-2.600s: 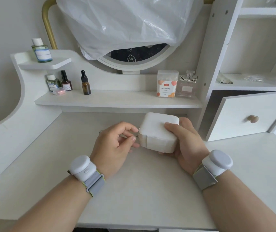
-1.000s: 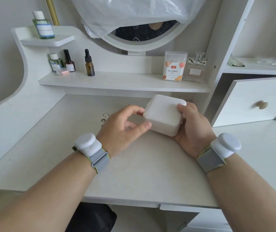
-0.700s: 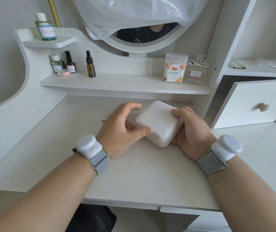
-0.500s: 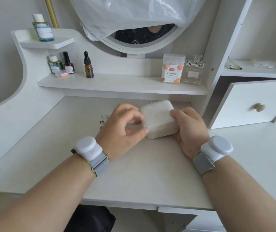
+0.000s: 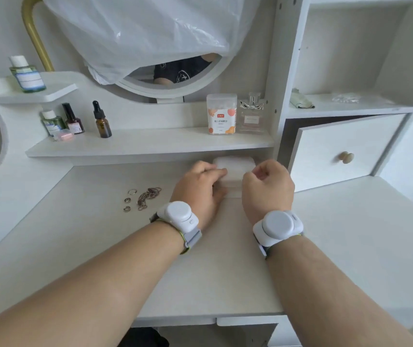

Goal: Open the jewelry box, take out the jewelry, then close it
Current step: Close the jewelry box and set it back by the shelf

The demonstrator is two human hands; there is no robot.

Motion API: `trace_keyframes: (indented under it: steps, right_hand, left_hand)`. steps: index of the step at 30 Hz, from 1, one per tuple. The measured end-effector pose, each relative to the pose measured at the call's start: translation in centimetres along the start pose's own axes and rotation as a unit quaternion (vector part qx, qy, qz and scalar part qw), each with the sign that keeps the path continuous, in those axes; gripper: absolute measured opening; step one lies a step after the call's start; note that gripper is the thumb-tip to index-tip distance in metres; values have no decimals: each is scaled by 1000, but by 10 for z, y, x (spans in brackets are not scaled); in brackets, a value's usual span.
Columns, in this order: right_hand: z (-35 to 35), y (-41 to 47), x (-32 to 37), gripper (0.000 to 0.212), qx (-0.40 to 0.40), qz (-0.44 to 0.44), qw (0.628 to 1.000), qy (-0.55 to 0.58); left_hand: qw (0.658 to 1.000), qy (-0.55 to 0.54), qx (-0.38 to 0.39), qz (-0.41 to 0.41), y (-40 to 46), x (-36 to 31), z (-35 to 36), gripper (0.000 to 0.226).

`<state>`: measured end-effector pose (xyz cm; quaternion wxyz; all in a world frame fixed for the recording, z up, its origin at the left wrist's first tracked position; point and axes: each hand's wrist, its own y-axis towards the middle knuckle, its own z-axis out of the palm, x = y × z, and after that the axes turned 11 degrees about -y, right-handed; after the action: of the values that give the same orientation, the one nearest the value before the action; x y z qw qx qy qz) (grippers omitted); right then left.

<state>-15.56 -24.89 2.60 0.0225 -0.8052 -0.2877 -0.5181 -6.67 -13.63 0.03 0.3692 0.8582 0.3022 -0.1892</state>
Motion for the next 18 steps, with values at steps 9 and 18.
trace_keyframes:
  steps: [9,18]
  right_hand:
    - [0,4,-3,10,46,43,998,13]
    - [2,3,1,24,104,44,993,-36]
  left_hand:
    - [999,-7,23,-34,42,-15,33,46]
    - [990,-63,77,-96,33,-14,23,68]
